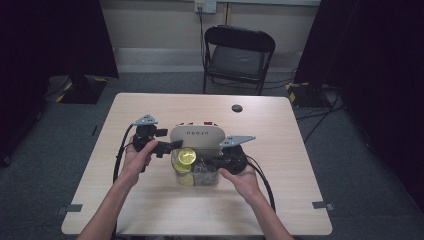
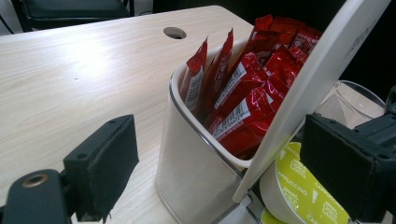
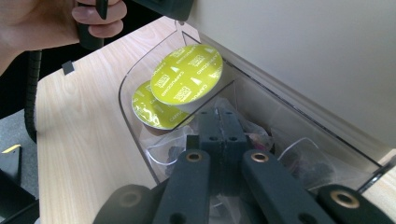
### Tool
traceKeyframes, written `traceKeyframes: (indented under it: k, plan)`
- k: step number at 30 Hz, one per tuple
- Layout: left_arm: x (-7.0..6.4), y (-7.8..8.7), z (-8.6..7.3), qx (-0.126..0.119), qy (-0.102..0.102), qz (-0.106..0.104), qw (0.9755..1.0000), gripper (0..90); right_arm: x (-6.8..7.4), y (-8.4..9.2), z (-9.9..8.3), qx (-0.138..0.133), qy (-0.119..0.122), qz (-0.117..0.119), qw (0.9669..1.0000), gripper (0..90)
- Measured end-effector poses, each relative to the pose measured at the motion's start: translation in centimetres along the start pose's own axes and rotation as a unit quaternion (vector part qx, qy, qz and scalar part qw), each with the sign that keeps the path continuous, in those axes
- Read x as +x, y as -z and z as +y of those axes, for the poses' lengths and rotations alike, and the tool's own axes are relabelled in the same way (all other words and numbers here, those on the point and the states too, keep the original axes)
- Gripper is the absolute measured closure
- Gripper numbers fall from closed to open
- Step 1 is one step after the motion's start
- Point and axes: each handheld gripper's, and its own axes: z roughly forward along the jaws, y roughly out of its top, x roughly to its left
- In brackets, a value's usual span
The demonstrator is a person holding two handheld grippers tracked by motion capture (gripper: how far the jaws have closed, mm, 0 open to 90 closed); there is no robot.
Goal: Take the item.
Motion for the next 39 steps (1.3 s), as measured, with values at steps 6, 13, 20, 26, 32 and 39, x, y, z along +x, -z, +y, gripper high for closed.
traceKeyframes:
  k: [6,13,20,26,32,39]
  plan:
    - [0.0,0.0,-0.1,-0.003,0.001,-0.002,1.0,11.3,0.1,0.4,0.2,-0.008,-0.001,0.002,1.0,90.0]
    - [-0.1,-0.1,-0.1,0.005,-0.002,0.001,1.0,11.8,0.2,0.9,0.5,-0.018,0.001,0.0,0.9998,90.0]
    - [-0.1,-0.3,-0.2,0.004,0.002,-0.003,1.0,11.8,0.1,1.3,0.6,-0.025,-0.002,-0.002,0.9997,90.0]
    - [0.0,-0.2,-0.2,0.005,0.001,-0.002,1.0,11.8,0.1,2.1,0.9,-0.035,-0.001,-0.004,0.9994,90.0]
    - [-0.1,-0.2,-0.2,0.009,-0.001,0.002,1.0,11.9,0.0,2.7,1.0,-0.042,-0.001,-0.004,0.9991,90.0]
    - [-0.1,-0.4,-0.3,0.007,0.0,0.001,1.0,11.9,0.0,3.2,0.9,-0.044,-0.003,-0.006,0.999,90.0]
